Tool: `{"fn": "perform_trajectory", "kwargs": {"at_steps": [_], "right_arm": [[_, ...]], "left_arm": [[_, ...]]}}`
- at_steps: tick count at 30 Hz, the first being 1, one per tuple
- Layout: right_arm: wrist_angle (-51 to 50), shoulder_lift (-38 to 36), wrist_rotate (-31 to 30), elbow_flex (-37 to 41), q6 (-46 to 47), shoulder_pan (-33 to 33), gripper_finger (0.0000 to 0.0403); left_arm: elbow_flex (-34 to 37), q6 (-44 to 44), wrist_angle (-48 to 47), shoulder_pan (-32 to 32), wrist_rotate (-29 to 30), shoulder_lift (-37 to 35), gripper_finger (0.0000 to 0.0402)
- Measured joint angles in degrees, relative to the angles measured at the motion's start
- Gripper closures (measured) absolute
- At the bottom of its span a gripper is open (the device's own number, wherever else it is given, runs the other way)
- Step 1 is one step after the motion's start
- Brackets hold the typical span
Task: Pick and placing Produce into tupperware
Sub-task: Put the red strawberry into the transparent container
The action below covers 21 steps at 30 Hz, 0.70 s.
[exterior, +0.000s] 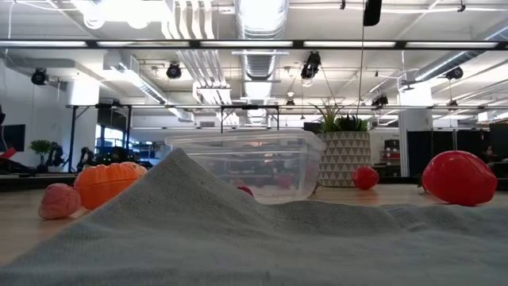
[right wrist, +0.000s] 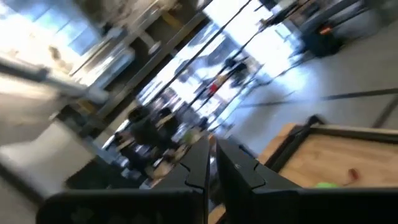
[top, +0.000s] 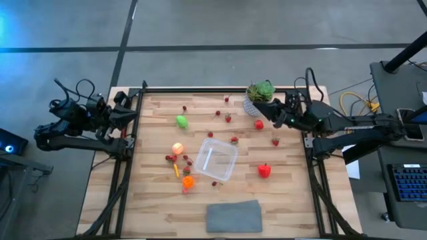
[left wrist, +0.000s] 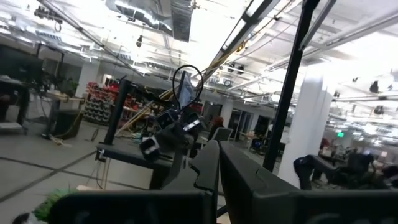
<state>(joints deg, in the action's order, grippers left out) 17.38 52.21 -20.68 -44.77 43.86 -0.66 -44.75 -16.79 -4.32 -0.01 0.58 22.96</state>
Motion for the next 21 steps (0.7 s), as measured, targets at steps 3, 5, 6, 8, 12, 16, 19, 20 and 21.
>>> {"fn": "perform_trajectory", "kwargs": {"at_steps": [3,5,6,8,12,16,19,20,21], "right_arm": [[1.26,0.51,-1.0,0.0,-0.08,-0.05,0.038],[2.28,1.09,0.51,0.0,-0.84,0.01,0.038],[2.68,1.31,1.89,0.0,-1.05,0.02,0.038],[2.98,1.76,2.47,0.0,-1.71,-0.11,0.038],[3.2,2.45,2.55,0.0,-1.8,-0.16,0.038],[3.34,3.48,5.29,0.0,-1.55,-0.11,0.038],[5.99,4.69,9.23,0.0,-2.92,-0.11,0.038],[7.03,5.2,10.63,0.0,-3.39,-0.11,0.038],[8.14,5.82,12.16,0.0,-3.82,-0.11,0.038]], "left_arm": [[0.0,-4.4,-0.02,0.0,0.07,0.0,0.0401],[0.0,-5.54,0.0,0.0,0.06,0.18,0.0401],[0.0,-5.55,0.0,0.0,0.06,0.26,0.0401],[0.0,-5.21,-0.18,0.0,0.06,0.28,0.0401],[0.0,-5.12,-0.02,0.0,0.13,0.53,0.0401],[0.0,-5.1,-0.07,-0.02,0.16,0.55,0.0401],[0.0,-5.2,-0.07,-0.02,0.22,0.58,0.0401],[0.0,-5.21,-0.05,-0.02,0.2,0.65,0.0401],[0.0,-5.23,0.02,-0.02,0.15,0.8,0.0401]]}}
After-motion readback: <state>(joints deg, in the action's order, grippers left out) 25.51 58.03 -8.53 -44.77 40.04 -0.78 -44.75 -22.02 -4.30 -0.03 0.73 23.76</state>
